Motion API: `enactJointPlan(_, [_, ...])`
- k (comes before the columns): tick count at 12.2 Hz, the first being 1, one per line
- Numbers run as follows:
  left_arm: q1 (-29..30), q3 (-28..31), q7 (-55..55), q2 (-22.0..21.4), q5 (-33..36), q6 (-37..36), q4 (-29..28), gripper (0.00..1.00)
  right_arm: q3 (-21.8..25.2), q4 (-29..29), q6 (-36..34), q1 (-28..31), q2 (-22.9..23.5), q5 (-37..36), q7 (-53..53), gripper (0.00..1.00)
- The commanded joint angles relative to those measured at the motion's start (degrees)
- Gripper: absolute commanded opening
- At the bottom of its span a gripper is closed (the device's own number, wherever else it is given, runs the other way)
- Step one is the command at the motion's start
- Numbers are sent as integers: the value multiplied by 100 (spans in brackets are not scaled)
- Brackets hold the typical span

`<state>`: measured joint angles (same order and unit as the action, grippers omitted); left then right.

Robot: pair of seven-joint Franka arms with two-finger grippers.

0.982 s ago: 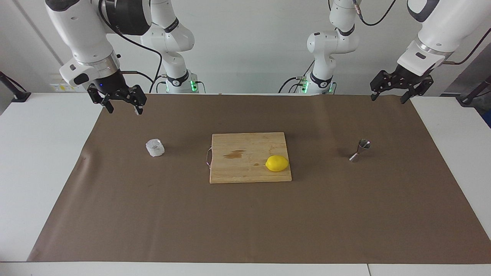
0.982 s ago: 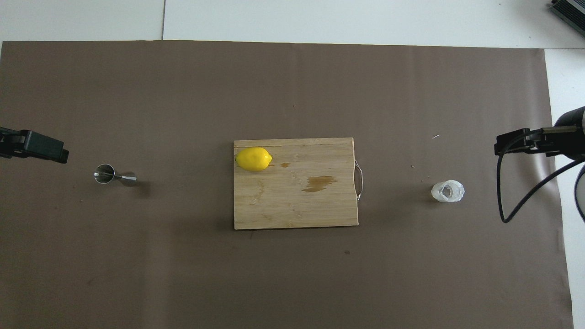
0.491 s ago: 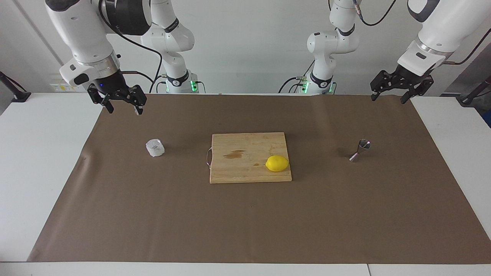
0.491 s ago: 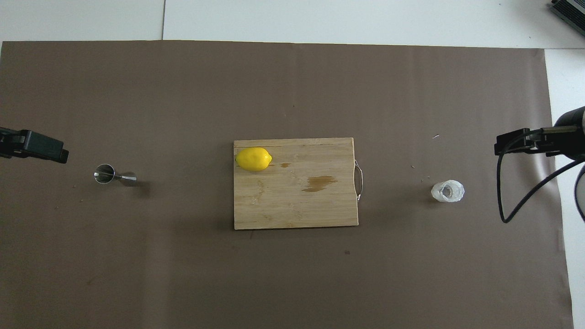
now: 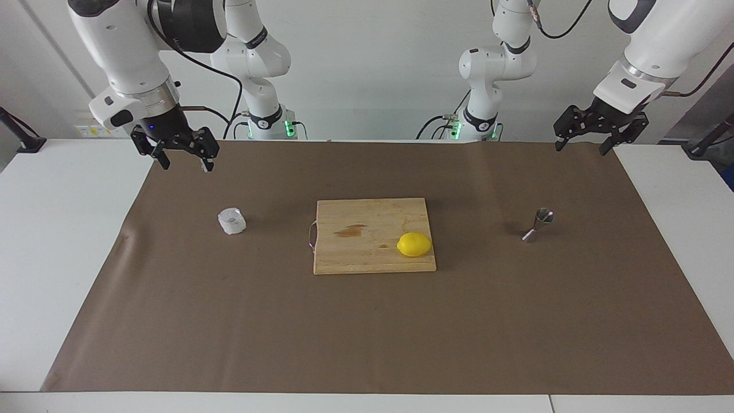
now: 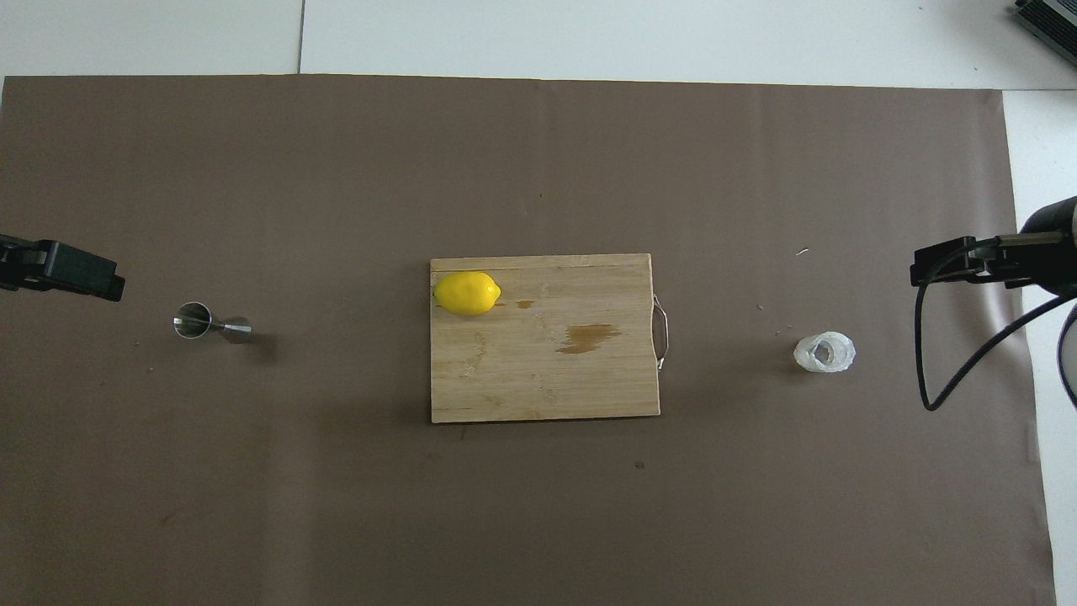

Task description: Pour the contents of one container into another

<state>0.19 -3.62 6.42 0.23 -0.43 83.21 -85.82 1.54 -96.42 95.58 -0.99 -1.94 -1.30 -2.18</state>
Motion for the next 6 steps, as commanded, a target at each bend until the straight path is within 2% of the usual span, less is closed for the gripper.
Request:
enactJointPlan(1, [-28,45,61,-172,166,143,-251,100,-31,0,-75,55,-61,77,-81,100])
enactJointPlan(3, [16,89,-88,-278,122,126,-453,100,-31,0,-75,55,-61,86,-81,100])
enactJointPlan(6, [568,98,-930,-191,-956,47,-532,100,-31,0,-75,55,-61,86,-81,100])
